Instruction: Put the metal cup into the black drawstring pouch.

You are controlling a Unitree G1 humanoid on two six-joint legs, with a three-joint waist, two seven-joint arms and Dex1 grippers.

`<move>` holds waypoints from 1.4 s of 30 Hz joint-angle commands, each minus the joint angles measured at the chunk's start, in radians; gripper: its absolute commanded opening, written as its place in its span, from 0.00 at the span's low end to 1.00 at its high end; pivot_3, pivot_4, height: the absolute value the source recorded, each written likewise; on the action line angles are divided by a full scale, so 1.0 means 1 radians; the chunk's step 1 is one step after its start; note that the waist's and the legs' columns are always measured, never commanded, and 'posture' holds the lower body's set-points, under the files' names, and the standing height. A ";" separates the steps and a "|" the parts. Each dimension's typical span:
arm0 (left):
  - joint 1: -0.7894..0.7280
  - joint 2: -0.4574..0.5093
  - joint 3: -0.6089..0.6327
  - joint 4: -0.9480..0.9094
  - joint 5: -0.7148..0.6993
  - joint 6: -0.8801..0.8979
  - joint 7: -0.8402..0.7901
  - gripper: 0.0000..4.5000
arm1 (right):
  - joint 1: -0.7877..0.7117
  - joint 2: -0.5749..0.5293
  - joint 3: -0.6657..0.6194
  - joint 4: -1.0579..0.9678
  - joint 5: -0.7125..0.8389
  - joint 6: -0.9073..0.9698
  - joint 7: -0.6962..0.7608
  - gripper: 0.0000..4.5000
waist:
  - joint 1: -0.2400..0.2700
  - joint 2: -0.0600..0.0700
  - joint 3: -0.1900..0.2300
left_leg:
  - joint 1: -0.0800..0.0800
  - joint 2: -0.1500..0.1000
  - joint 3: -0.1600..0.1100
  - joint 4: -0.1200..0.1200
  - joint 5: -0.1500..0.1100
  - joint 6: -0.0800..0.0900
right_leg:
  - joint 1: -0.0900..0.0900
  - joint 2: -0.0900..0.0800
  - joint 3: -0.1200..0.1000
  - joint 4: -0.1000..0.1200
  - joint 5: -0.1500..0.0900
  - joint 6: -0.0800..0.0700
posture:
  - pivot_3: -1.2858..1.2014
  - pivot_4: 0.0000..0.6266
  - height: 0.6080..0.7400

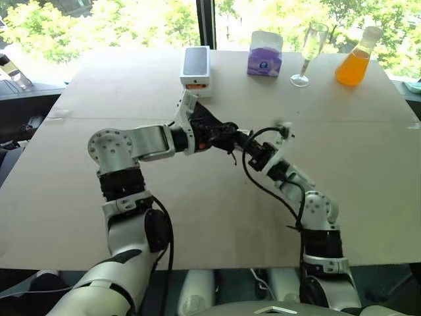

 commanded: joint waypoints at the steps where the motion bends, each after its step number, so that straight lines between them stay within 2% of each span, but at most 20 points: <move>1: -0.002 -0.029 0.047 0.010 -0.091 0.017 0.081 0.00 | -0.008 0.032 -0.034 -0.028 0.090 0.009 -0.035 0.02 | -0.002 0.000 0.000 | 0.000 0.000 0.000 0.000 0.000 0.000 | 0.000 0.000 0.000 0.000 0.000 0.000 | 0.52 0.24 0.98; 6: 0.004 -0.084 0.119 0.005 -0.194 -0.025 0.189 0.00 | -0.003 0.057 -0.040 -0.013 0.172 0.021 -0.077 0.02 | -0.003 0.000 0.000 | 0.000 0.000 0.000 0.000 0.000 0.000 | 0.000 0.001 0.001 0.000 0.000 0.000 | 0.52 0.24 0.98; 10: 0.020 -0.092 0.109 -0.037 -0.295 -0.075 0.219 0.00 | 0.021 0.038 0.008 0.001 0.167 0.017 -0.068 0.02 | -0.003 0.000 0.000 | 0.000 0.000 0.001 0.000 0.000 0.000 | 0.000 0.000 0.001 0.000 0.000 0.000 | 0.52 0.24 0.98; 17: 0.034 -0.021 -0.044 -0.061 -0.525 -0.136 0.265 0.00 | 0.054 -0.067 0.172 -0.029 -0.004 -0.089 0.045 0.02 | -0.003 0.000 0.000 | 0.000 0.000 0.000 0.000 0.000 0.000 | 0.000 0.000 0.001 0.000 0.000 0.000 | 0.52 0.24 0.98; 24: 0.093 0.042 -0.204 -0.099 -0.698 -0.262 0.320 0.00 | 0.025 -0.075 0.246 -0.033 -0.111 -0.284 0.178 0.02 | -0.002 0.000 0.000 | 0.000 0.000 0.000 0.000 0.000 0.000 | 0.000 0.001 0.002 0.000 0.000 0.000 | 0.52 0.24 0.98; 26: 0.102 0.060 -0.242 -0.114 -0.750 -0.306 0.330 0.00 | 0.020 -0.086 0.284 -0.024 -0.185 -0.363 0.206 0.02 | -0.002 0.000 0.000 | 0.000 0.000 0.000 0.000 0.000 0.000 | 0.000 0.001 0.002 0.000 0.000 0.000 | 0.52 0.24 0.98; 34: 0.120 0.123 -0.333 -0.131 -0.771 -0.354 0.298 0.00 | -0.024 -0.180 0.425 0.071 -0.464 -0.616 0.293 0.02 | -0.002 0.000 0.000 | 0.001 0.000 0.001 0.000 0.000 0.000 | 0.000 0.001 -0.001 0.000 0.000 0.000 | 0.52 0.24 0.98; 42: 0.139 0.178 -0.430 -0.163 -0.771 -0.361 0.260 0.00 | -0.111 -0.308 0.494 0.214 -0.668 -0.889 0.396 0.02 | -0.001 0.000 0.000 | 0.001 0.000 0.002 0.000 0.000 0.000 | 0.001 0.001 -0.001 -0.001 0.000 0.000 | 0.52 0.24 0.98</move>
